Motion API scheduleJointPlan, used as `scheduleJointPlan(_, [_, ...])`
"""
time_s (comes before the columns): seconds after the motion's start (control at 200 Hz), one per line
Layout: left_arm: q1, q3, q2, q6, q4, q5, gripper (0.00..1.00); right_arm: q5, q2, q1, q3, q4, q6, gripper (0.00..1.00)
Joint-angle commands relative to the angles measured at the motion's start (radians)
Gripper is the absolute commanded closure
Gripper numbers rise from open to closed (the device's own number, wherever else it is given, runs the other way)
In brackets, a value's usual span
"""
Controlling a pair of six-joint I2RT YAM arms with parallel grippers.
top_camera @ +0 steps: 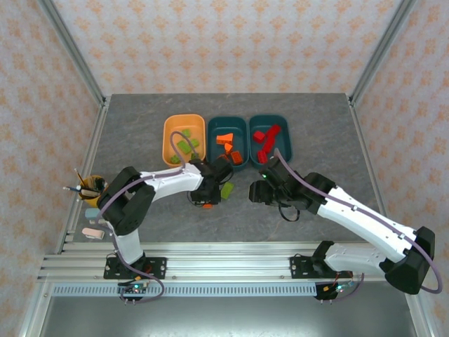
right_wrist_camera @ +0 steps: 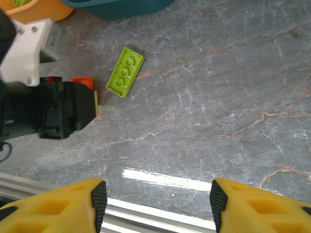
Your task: Sort the legos into containers by color
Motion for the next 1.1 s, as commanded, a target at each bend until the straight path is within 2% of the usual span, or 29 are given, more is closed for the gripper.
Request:
scheduleJointPlan(0.0, [0.014, 0.027, -0.102, 0.032, -0.101, -0.053, 0.69, 0.051, -0.013, -0.018, 0.011, 0.012, 0.000, 0.40])
scheduleJointPlan(0.115, [0.036, 0.119, -0.127, 0.056, -0.156, -0.041, 0.68, 0.036, -0.013, -0.069, 0.017, 0.053, 0.005, 0.39])
scheduleJointPlan(0.275, [0.088, 0.317, -0.055, 0.105, -0.178, 0.006, 0.68, -0.053, 0.012, -0.200, 0.021, 0.153, 0.037, 0.39])
scheduleJointPlan(0.455, [0.143, 0.598, 0.143, 0.148, -0.153, 0.077, 0.68, -0.187, 0.076, -0.328, 0.033, 0.352, 0.092, 0.38])
scheduleJointPlan(0.691, [0.188, 0.957, 0.462, 0.152, -0.119, 0.148, 0.68, -0.227, 0.199, -0.442, 0.106, 0.439, 0.168, 0.37])
scheduleJointPlan(0.941, [0.224, 1.306, 0.726, 0.139, -0.206, 0.182, 0.68, -0.250, 0.224, -0.483, 0.135, 0.418, 0.163, 0.37])
scheduleJointPlan(1.096, [0.232, 1.318, 0.752, 0.138, -0.213, 0.195, 0.61, -0.251, 0.211, -0.485, 0.112, 0.415, 0.169, 0.37])
